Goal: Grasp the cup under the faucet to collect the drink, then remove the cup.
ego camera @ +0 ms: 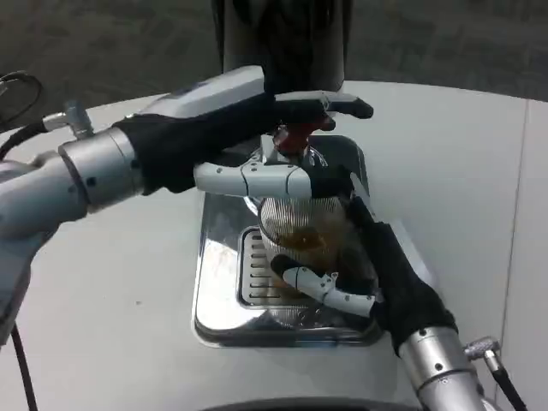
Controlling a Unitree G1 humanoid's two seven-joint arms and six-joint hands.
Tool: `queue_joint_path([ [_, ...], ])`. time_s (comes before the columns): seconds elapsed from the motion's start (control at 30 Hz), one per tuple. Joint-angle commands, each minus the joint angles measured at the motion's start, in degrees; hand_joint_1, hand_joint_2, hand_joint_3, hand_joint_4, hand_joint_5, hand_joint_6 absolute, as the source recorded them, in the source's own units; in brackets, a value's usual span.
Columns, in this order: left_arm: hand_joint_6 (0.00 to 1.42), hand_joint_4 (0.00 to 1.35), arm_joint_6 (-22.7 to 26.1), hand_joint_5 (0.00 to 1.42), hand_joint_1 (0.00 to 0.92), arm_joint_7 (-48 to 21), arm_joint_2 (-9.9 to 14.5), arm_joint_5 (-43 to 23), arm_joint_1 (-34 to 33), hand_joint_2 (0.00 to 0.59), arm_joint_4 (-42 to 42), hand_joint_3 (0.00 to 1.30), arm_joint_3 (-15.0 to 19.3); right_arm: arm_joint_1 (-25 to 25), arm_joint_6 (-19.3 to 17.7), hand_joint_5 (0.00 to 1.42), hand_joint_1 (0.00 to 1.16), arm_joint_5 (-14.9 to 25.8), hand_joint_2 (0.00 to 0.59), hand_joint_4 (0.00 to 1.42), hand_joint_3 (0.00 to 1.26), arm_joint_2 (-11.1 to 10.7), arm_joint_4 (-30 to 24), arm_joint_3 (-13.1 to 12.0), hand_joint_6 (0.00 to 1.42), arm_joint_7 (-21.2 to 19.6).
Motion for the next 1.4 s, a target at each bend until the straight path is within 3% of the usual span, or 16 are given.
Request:
queue_joint_path([
  [0.03, 0.14, 0.09, -0.7, 0.16, 0.0, -1.6, 1.2, 0.7, 0.2, 0.125, 0.8, 0.17, -0.4, -0.4, -1.2, 0.08, 0.77, -0.2, 0.212, 0.01, 0.0, 0.9, 0.5, 0.6, 0.1, -1.3],
  [0.73, 0.14, 0.09, -1.1, 0.16, 0.0, -2.5, 1.4, 0.7, -1.0, 0.126, 1.5, 0.17, -0.4, -3.9, -0.4, 0.07, 0.77, -1.3, 0.212, 0.01, 0.0, 3.0, 6.7, 0.7, 0.1, -5.4],
  [0.97, 0.14, 0.09, -1.6, 0.16, 0.0, -2.6, 1.5, 1.2, -1.4, 0.126, 2.8, 0.17, -0.6, -4.2, -1.8, 0.13, 0.77, -1.8, 0.221, 0.11, 0.0, 5.4, 9.6, 1.6, 0.12, -9.2],
  [1.4, 0.14, 0.08, -3.5, 0.15, 0.0, -2.6, 2.2, 1.2, -1.6, 0.118, 5.2, 0.15, -0.5, -4.5, -3.6, 0.36, 0.81, -2.5, 0.24, 0.39, 0.28, 9.9, 11.6, 3.4, 0.26, -15.9],
])
